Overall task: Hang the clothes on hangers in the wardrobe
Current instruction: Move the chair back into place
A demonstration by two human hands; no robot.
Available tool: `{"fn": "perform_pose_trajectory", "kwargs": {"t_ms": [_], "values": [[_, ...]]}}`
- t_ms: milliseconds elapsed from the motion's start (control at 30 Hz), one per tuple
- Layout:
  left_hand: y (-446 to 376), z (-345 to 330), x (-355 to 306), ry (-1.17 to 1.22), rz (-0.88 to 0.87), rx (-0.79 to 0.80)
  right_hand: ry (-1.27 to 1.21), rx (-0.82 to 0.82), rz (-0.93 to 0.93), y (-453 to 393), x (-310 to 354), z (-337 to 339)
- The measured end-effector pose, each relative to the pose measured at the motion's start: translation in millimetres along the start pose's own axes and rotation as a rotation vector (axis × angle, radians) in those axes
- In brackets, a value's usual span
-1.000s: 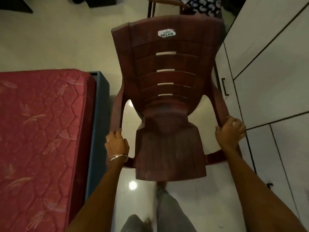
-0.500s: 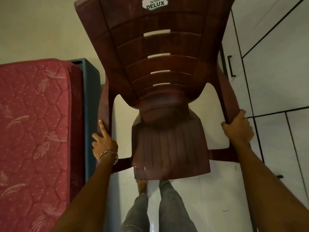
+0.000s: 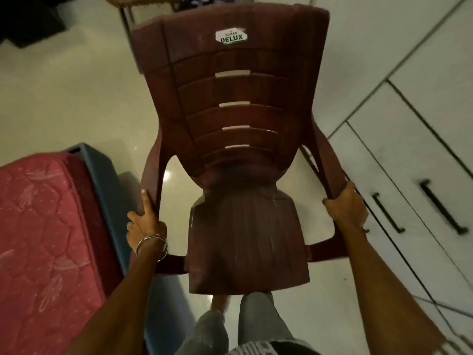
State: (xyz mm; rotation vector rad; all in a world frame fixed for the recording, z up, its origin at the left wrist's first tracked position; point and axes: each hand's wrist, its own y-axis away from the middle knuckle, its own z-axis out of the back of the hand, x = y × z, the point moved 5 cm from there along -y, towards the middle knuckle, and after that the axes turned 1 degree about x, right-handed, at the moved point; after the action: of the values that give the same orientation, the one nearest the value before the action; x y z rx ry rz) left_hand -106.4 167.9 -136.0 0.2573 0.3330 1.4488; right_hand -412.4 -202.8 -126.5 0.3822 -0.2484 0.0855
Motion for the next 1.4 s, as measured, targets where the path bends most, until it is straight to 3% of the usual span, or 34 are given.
{"fn": "perform_pose_trajectory", "kwargs": {"t_ms": [233, 433, 800, 1067, 1400], "values": [[50.8, 34.1, -47.2, -0.015, -0.479, -0.068, -0.163, -0.183, -0.329, 152.5, -137.1, 42.3], [125.6, 32.8, -112.7, -0.099, -0.793, -0.03, -0.313, -0.329, -0.639, 283.1, -247.2, 54.8], [367.0, -61.1, -222.1, -0.331, -1.46, 0.108, -0.524, -0.569, -1.288, 536.8, -399.1, 28.9], [590.5, -158.5, -223.1, -0.527, -1.923, 0.195, -0.682, -0.709, -1.733, 698.5, -454.4, -19.0], [830.2, -251.0, -172.9, -0.659, -2.333, 0.176, -0.861, -0.818, -2.071, 817.4, -509.0, -64.8]]}}
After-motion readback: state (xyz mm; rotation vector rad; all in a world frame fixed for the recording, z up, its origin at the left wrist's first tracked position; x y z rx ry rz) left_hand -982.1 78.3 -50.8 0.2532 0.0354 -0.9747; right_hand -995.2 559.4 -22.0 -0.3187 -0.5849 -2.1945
